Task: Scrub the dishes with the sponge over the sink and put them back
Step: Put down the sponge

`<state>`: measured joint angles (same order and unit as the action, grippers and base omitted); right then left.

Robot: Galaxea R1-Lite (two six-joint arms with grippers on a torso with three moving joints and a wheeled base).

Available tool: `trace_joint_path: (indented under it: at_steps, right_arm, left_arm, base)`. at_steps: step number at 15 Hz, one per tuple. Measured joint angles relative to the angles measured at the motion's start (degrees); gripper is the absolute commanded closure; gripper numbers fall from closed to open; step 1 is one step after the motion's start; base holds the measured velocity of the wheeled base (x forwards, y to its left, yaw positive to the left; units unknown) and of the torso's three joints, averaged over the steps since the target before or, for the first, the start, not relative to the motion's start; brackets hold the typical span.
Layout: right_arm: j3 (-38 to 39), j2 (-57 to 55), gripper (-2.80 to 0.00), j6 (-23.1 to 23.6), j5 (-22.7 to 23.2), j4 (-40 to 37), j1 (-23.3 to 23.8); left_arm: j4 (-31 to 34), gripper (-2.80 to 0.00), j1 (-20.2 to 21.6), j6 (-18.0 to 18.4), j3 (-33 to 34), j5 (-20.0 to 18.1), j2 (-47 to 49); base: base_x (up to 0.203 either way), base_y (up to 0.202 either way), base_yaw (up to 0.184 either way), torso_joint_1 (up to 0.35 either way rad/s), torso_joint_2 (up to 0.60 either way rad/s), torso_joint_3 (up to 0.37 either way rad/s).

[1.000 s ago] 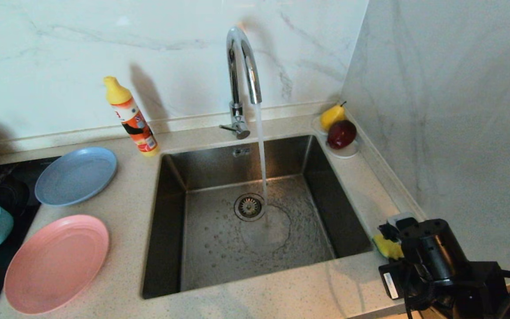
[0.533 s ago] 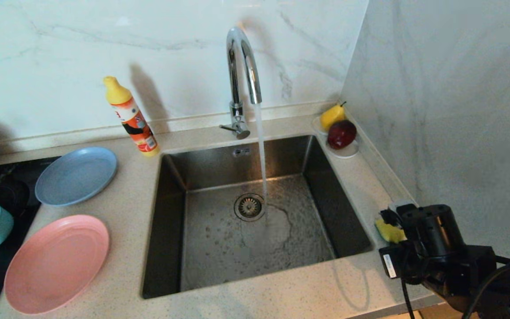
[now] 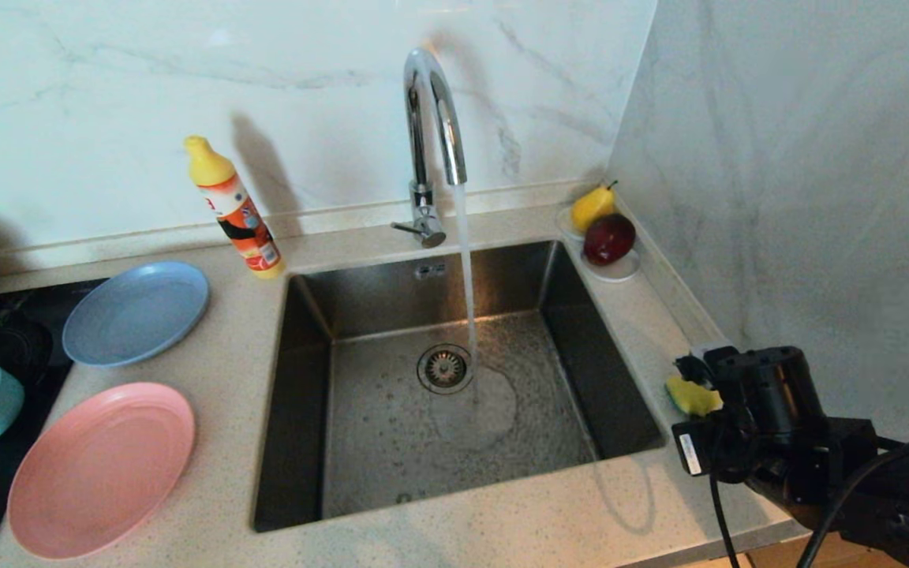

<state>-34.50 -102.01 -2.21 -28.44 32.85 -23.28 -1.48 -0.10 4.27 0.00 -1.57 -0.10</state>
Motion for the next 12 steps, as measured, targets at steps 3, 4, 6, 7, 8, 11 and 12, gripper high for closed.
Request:
trace_joint_path:
  at_steps: [3, 4, 6, 7, 8, 11, 12]
  right_arm:
    - [0.00, -0.35, 0.00, 0.00, 0.01, -0.01, -0.02]
    - [-0.01, -0.38, 0.00, 0.01, 0.06, -0.02, -0.01]
    - [-0.09, -0.41, 0.00, 0.00, 0.11, -0.02, 0.00]
    - [-0.15, -0.47, 0.00, -0.09, 0.15, -0.06, 0.00]
    - [-0.15, -0.44, 0.00, -0.11, 0.20, -0.15, 0.00]
    - [-0.23, -0.24, 0.00, -0.07, 0.28, -0.22, -0.22]
    - [-0.23, -0.20, -2.80, -0.02, 0.30, -0.33, -0.22]
  left_arm:
    - [0.02, 0.00, 0.00, 0.05, 0.00, 0.01, 0.00]
    - [0.01, 0.00, 0.00, 0.02, 0.00, 0.01, 0.00]
    - [0.00, 0.00, 0.00, 0.00, 0.00, 0.01, 0.00]
    - [0.00, 0.00, 0.00, 0.02, 0.00, 0.01, 0.00]
    - [0.00, 0.00, 0.00, 0.00, 0.00, 0.01, 0.00]
    - [0.00, 0.00, 0.00, 0.00, 0.00, 0.01, 0.00]
    - [0.00, 0.00, 0.00, 0.00, 0.00, 0.01, 0.00]
  base:
    - [0.000, 0.000, 0.000, 0.000, 0.00, 0.000]
    - [0.000, 0.000, 0.000, 0.000, 0.00, 0.000]
    - [0.000, 0.000, 0.000, 0.000, 0.00, 0.000]
    - [0.000, 0.000, 0.000, 0.000, 0.00, 0.000]
    - [0.000, 0.000, 0.000, 0.000, 0.00, 0.000]
    - [0.000, 0.000, 0.000, 0.000, 0.00, 0.000]
    - [0.000, 0.000, 0.000, 0.000, 0.00, 0.000]
